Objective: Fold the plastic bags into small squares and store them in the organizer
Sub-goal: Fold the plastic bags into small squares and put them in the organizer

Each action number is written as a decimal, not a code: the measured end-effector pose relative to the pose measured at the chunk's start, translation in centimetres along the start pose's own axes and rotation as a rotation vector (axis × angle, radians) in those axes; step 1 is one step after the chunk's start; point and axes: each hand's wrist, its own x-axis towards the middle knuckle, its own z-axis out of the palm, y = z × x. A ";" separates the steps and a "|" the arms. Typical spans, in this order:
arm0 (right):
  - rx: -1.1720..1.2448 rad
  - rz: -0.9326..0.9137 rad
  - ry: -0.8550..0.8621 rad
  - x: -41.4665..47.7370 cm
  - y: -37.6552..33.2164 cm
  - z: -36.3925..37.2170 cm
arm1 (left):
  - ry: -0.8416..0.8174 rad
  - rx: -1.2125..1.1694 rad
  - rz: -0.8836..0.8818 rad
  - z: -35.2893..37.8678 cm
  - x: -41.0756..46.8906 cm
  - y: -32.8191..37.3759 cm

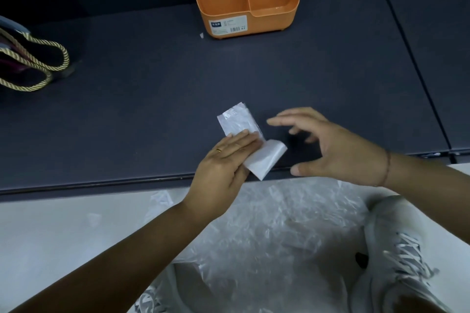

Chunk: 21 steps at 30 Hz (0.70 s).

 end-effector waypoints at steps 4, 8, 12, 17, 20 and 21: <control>-0.044 -0.097 0.010 2.5 1.7 2.0 | 0.030 -0.083 -0.033 -0.2 0.1 0.5; 0.081 -0.100 0.166 4.4 1.1 2.5 | 0.020 -0.175 -0.098 -0.4 0.0 0.6; 0.111 -0.003 0.197 5.5 0.3 2.2 | 0.066 -0.314 -0.197 -1.1 0.0 0.8; -0.049 0.128 0.215 7.5 -0.7 2.5 | 0.319 -0.066 -0.284 -2.0 -0.1 0.4; -0.098 0.206 0.206 8.6 -1.2 2.2 | 0.176 0.193 -0.067 -2.2 0.3 0.1; -0.121 0.221 0.200 8.8 -1.4 2.2 | 0.089 0.285 -0.023 -2.1 0.5 -0.2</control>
